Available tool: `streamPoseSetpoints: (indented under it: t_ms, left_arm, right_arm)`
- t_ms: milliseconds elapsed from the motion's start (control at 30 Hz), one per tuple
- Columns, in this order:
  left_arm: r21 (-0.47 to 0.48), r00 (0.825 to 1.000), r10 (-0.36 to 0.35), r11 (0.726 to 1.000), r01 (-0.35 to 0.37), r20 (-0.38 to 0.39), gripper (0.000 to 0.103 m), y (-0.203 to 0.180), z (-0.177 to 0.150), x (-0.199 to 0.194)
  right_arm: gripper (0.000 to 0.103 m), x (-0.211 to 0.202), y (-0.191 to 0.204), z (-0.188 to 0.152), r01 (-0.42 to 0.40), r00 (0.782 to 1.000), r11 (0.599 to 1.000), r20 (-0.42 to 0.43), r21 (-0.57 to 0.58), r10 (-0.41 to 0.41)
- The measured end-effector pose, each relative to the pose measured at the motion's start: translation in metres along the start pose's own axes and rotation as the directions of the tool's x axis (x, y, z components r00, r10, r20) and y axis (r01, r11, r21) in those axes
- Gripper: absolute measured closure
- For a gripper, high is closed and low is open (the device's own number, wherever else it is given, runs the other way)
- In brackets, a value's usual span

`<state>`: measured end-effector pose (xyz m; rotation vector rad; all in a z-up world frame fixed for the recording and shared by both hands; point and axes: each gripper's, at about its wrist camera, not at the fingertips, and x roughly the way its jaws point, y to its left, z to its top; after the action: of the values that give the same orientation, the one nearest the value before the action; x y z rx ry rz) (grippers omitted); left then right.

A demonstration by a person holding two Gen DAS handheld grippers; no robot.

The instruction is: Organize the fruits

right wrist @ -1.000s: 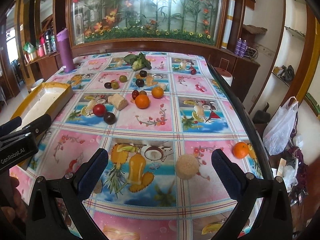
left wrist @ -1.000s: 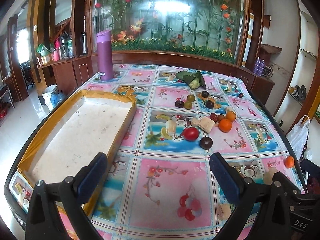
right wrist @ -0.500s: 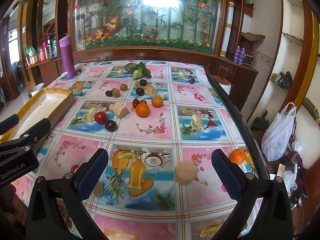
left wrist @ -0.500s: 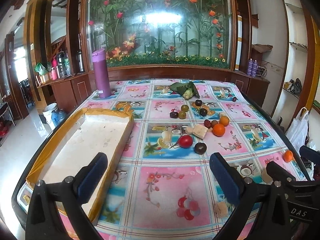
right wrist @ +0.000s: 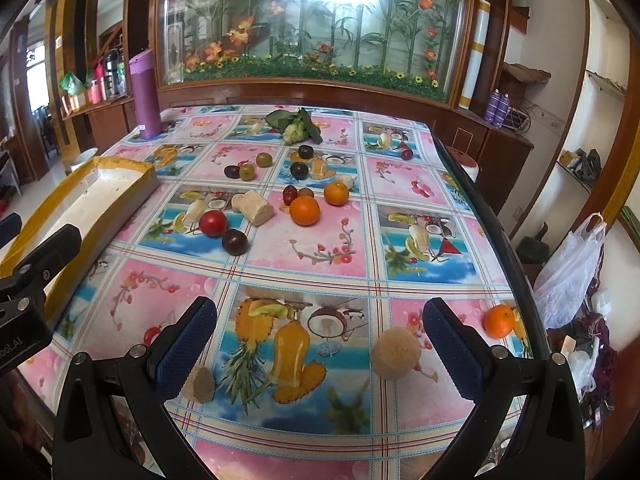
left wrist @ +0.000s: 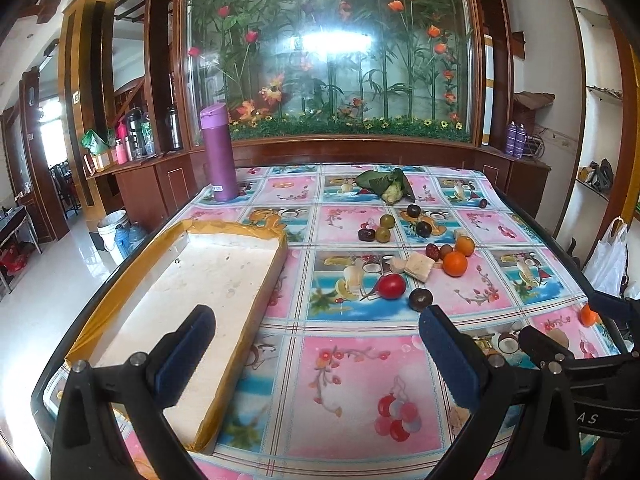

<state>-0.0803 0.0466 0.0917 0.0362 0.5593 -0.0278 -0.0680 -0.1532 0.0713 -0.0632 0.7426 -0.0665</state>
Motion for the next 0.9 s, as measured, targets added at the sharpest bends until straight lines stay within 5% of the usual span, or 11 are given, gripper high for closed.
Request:
streamPoseSetpoints:
  t_ms: [433,900]
  left_arm:
    - [-0.078,0.996,-0.038,0.996,0.032,-0.079,0.000,0.008,0.002,0.023]
    - [-0.045,0.992,-0.052,0.998,0.047,-0.119,0.000,-0.010,0.000,0.030]
  right_arm:
    - [0.000,0.003,0.001,0.003,0.003,1.000,0.999,-0.009,-0.036,-0.003]
    - [0.000,-0.002,-0.019,-0.005,0.035,0.999,0.999,-0.025,-0.008,-0.035]
